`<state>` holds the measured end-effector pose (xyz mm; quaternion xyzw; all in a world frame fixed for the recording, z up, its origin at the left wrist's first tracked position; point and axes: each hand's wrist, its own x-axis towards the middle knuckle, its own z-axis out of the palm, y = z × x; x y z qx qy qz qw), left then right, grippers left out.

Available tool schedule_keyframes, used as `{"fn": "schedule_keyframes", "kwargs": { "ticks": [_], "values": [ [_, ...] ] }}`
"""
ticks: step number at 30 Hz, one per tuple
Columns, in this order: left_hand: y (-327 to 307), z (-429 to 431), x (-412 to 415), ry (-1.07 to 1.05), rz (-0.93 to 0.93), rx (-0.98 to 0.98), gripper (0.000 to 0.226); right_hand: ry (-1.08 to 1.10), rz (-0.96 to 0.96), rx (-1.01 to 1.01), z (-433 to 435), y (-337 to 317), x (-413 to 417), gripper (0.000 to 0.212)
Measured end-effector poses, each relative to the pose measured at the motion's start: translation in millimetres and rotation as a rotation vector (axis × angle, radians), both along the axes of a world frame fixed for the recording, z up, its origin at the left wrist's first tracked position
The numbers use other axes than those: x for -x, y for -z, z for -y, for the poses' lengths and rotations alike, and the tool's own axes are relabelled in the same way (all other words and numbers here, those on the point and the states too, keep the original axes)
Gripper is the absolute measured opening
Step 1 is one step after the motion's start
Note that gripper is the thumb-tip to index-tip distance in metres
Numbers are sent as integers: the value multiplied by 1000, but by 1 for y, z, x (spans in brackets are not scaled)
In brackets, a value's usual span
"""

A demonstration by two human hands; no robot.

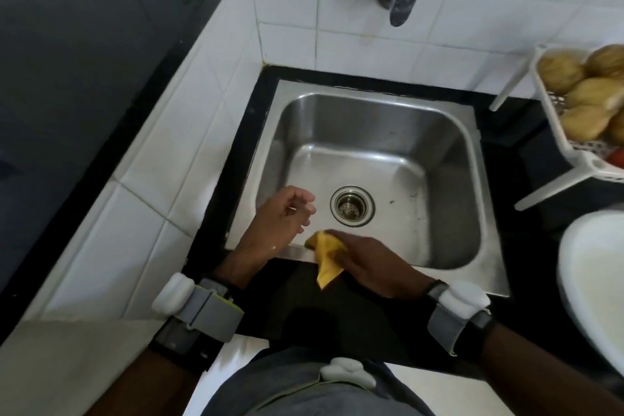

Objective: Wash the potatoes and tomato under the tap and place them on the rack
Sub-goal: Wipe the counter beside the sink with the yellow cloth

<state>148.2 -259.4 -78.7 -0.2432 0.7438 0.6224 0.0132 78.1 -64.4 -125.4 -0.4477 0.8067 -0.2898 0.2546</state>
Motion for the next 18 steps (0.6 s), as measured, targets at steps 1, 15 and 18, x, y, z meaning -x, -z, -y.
{"fn": "schedule_keyframes", "kwargs": {
  "ticks": [1, 15, 18],
  "values": [
    [2, -1, 2, -14, -1, 4, 13, 171, 69, 22, -5, -6, 5, 36],
    [-28, -45, 55, 132, -202, -118, 17, 610, 603, 380, -19, -56, 29, 35],
    [-40, -41, 63, 95, -208, -336, 22, 631, 399, 343, -28, -52, 39, 41]
  ]
}}
